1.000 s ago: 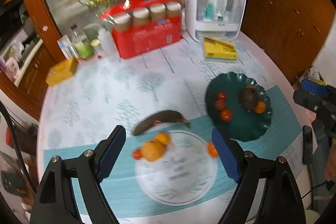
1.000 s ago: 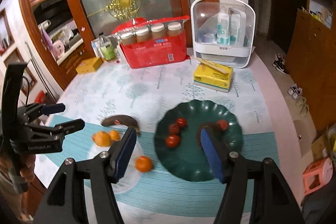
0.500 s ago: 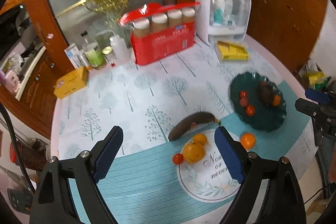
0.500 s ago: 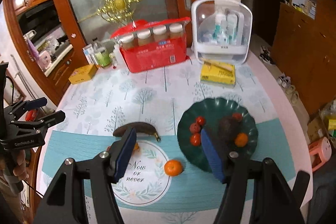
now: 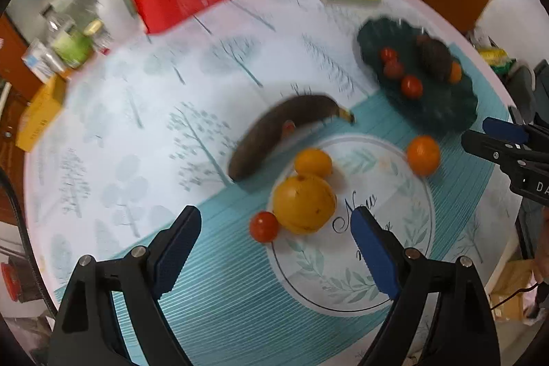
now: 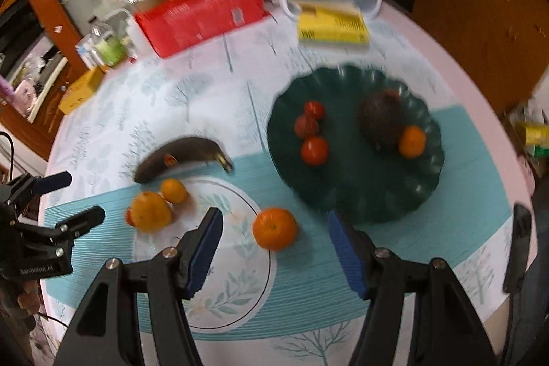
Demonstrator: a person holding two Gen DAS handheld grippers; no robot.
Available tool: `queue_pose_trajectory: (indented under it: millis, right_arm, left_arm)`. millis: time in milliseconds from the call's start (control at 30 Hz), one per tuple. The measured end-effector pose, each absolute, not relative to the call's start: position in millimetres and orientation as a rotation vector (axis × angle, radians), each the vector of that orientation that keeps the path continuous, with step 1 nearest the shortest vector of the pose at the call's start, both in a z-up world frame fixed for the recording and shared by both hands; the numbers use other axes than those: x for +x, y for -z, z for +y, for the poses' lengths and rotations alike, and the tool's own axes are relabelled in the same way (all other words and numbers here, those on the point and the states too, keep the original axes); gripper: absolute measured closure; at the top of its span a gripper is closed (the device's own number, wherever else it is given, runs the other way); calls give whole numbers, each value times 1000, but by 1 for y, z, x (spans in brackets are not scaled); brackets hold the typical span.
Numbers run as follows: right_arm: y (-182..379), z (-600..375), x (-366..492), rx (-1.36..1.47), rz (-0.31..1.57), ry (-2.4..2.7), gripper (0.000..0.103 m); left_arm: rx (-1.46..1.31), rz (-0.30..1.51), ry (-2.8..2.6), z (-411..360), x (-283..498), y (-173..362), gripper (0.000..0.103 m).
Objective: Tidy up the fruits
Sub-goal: 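Grasp the large yellow orange with the left tool while the right tool grasps a mandarin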
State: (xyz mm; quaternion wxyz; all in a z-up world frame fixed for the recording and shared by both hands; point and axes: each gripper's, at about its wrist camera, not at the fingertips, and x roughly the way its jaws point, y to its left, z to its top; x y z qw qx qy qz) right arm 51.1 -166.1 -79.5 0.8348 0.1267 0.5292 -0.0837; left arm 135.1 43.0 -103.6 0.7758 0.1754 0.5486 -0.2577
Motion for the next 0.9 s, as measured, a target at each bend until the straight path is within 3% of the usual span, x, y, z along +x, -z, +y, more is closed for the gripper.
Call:
queue_pose_trajectory:
  millis: [500,667,767,833,900]
  right_arm:
    - [152,-166,65,351,1217,238,39]
    - [161,-160,67,319,1227,239,39]
    - [165,-159,67,307,1227,245,39]
    - [167,-159,66,301,1223,248,44]
    - [167,-157,65,306,1209,233,49]
  left_arm:
    - [386,1241,630,22,150,167,17]
    - [384,1242,647,19,149,173,34]
    - [388,1232,654,18,147,173,39]
    - [385,1228,668,18,144,172,47]
    - [393,1220,663,16,142,172,49]
